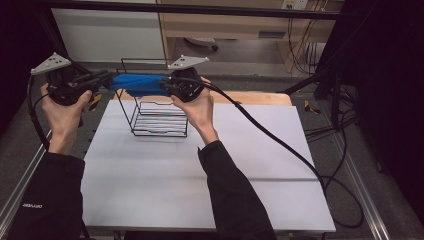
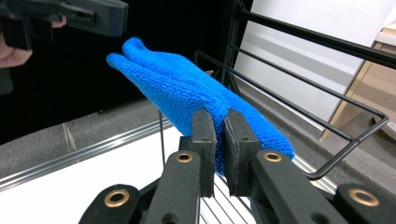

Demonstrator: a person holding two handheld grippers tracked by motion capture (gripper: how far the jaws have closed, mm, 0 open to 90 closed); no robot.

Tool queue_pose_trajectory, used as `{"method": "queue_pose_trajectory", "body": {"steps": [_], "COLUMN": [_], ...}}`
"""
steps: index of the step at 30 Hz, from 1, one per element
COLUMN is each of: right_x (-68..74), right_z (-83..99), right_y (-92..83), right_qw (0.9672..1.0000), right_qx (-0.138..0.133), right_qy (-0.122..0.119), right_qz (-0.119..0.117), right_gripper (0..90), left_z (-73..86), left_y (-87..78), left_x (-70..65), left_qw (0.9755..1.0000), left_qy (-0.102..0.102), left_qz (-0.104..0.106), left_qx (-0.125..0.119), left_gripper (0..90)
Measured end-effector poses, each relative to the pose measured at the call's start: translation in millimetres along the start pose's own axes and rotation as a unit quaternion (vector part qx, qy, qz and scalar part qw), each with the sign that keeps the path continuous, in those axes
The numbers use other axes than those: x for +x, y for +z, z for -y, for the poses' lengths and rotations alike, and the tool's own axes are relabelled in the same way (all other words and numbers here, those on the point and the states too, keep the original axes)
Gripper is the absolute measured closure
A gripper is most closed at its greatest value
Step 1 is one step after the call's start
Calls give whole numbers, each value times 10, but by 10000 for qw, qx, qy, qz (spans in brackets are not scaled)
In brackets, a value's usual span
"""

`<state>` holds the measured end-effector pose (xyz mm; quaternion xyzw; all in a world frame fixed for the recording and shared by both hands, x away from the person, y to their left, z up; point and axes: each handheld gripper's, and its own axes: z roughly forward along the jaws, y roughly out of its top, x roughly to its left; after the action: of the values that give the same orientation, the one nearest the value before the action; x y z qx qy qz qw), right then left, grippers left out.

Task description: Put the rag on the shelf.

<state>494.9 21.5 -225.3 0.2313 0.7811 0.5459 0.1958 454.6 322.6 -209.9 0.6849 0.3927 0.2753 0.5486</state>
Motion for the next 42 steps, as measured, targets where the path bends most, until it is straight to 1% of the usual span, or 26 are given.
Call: {"method": "queue_pose_trajectory", "body": {"steps": [5, 7, 9, 14, 17, 22, 24, 26, 29, 30, 31, 33, 36, 37, 40, 42], "right_x": [11, 16, 19, 27, 31, 42, 45, 50, 49, 50, 54, 67, 100, 98, 60, 25], "right_z": [11, 13, 17, 36, 47, 39, 20, -5, -33, -33, -26, 9, 96, 131, 247, 317], "right_y": [8, 6, 4, 15, 30, 15, -10, -40, -58, -58, -51, -20, 54, 79, 133, 158], "right_qw": [10000, 9999, 9999, 9996, 9995, 9996, 9998, 9999, 9997, 9997, 9997, 9995, 9989, 9984, 9977, 9977], "right_qx": [25, 46, 78, 185, 229, 188, 126, -3, -138, -163, -137, 23, 318, 383, 524, 543], "right_qy": [-59, -95, -123, -190, -196, -194, -153, -101, 45, 72, 76, 115, 119, 188, 346, 382], "right_qz": [-6, -12, -18, -49, -58, -62, -67, -82, -171, -177, -195, -299, -336, -364, -247, -151], "right_gripper": [840, 839, 836, 813, 787, 696, 644, 597, 572, 585, 620, 725, 837, 866, 894, 895], "left_z": [5, 19, 44, 141, 194, 271, 290, 305, 321, 326, 331, 338, 352, 359, 383, 404], "left_y": [102, 136, 168, 221, 249, 304, 321, 339, 366, 373, 380, 390, 398, 399, 401, 410], "left_x": [-24, -25, -24, -29, -23, -12, -14, -20, -34, -38, -41, -43, -43, -42, -31, -16], "left_qw": [9992, 9986, 9976, 9953, 9945, 9936, 9935, 9932, 9928, 9928, 9927, 9926, 9930, 9930, 9933, 9934], "left_qy": [76, 92, 79, 153, 179, 208, 228, 256, 310, 319, 324, 342, 351, 363, 362, 352], "left_qz": [63, 83, 144, 174, 177, 155, 137, 126, 99, 93, 89, 75, 71, 63, 57, 53], "left_qx": [394, 521, 666, 939, 1020, 1102, 1106, 1127, 1153, 1153, 1156, 1160, 1122, 1118, 1101, 1095], "left_gripper": [881, 898, 899, 900, 900, 900, 900, 900, 900, 900, 900, 900, 900, 900, 900, 900]}}
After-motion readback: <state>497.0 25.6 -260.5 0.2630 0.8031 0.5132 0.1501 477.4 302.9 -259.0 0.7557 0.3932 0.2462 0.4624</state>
